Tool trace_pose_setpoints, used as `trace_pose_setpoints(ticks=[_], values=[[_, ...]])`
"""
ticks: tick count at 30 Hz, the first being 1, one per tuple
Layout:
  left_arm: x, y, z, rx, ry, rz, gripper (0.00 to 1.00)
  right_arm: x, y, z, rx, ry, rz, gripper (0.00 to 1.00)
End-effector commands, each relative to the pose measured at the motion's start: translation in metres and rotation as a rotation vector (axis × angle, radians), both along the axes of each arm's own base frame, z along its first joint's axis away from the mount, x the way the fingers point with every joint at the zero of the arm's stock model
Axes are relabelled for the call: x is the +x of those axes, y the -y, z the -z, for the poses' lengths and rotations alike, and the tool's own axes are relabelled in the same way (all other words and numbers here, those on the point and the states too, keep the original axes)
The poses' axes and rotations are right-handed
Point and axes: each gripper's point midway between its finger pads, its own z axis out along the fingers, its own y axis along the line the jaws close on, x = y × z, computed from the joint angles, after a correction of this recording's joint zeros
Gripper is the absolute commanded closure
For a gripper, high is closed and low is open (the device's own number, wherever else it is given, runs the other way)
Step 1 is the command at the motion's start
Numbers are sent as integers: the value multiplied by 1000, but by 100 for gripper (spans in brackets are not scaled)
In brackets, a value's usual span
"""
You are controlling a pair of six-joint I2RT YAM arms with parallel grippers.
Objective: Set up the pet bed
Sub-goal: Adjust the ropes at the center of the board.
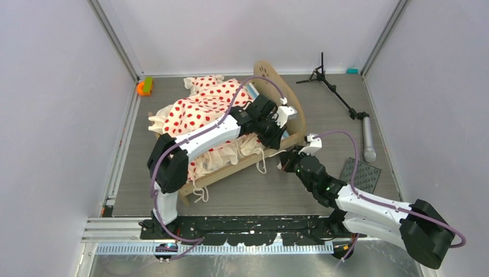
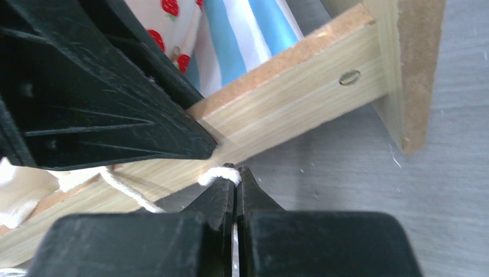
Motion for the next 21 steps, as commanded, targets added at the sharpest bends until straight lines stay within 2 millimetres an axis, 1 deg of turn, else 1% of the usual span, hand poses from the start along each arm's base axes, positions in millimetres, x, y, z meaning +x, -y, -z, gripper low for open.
trace_pose_setpoints(ticks=[1, 6, 8, 12, 13, 14, 16, 18, 21], values=[[-7, 10, -59, -164, 84, 29, 100, -12, 7, 15, -21, -130, 18, 100], [-1, 2, -38, -106, 99, -4, 100, -23, 10, 31, -22, -198, 14, 100], [0, 2, -33, -104, 100, -6, 100, -25, 13, 37, -12, -213, 27, 100], [0, 7, -30, -115, 81, -16, 100, -28, 16, 41, 13, -221, 40, 100], [0, 8, -31, -119, 78, -18, 97, -29, 18, 42, 19, -223, 47, 100], [0, 10, -32, -121, 74, -22, 91, -30, 19, 41, 27, -222, 51, 100], [-1, 12, -41, -136, 74, -32, 82, -31, 21, 39, 41, -217, 58, 100], [-1, 13, -60, -168, 90, -47, 67, -32, 25, 38, 45, -214, 71, 100], [1, 12, -91, -220, 119, -82, 57, -33, 31, 35, 49, -202, 89, 100]])
